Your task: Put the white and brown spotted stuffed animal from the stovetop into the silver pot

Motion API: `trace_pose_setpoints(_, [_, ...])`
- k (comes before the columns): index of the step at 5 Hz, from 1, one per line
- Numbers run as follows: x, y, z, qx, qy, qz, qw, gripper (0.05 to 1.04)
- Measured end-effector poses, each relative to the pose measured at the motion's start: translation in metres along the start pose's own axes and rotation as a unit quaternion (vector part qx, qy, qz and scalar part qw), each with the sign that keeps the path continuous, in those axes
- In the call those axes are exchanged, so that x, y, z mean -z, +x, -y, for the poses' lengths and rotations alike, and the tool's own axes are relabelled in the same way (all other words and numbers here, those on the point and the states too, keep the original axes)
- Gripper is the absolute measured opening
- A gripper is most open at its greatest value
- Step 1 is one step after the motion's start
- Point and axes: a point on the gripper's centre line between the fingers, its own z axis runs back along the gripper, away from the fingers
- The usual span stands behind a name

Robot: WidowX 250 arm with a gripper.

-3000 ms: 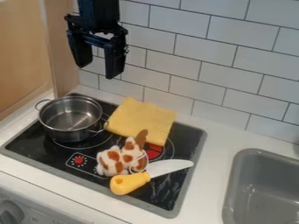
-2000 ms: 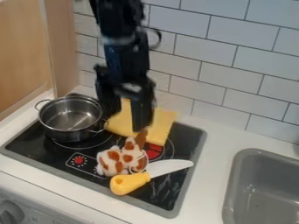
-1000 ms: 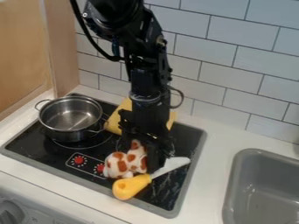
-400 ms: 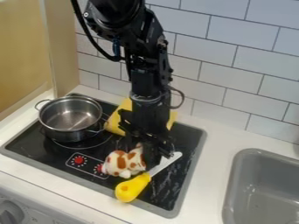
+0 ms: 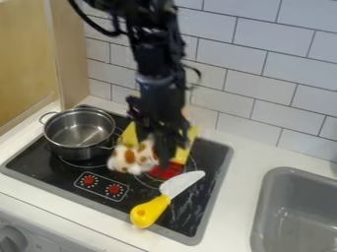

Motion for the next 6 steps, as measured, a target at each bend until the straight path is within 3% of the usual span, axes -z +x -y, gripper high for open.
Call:
trace_pose_setpoints(1, [-0.009, -0.006, -0.012, -0.007, -0.005, -0.005, 1.0, 0.333])
trace_pose_setpoints(2, [-0.029, 0.006, -0.038, -0.023, -0.006, 0.036, 0.9991, 0.333])
trace_pose_setpoints(3, [-0.046, 0.017, -0.063, -0.026, 0.006, 0.056, 0.9981, 0.333])
trace_pose_setpoints(4, [-0.047, 0.024, -0.086, -0.041, 0.007, 0.058, 0.9975, 0.333])
trace_pose_setpoints(6, [-0.021, 0.028, -0.11, -0.038, 0.015, 0.032, 0.9986, 0.333])
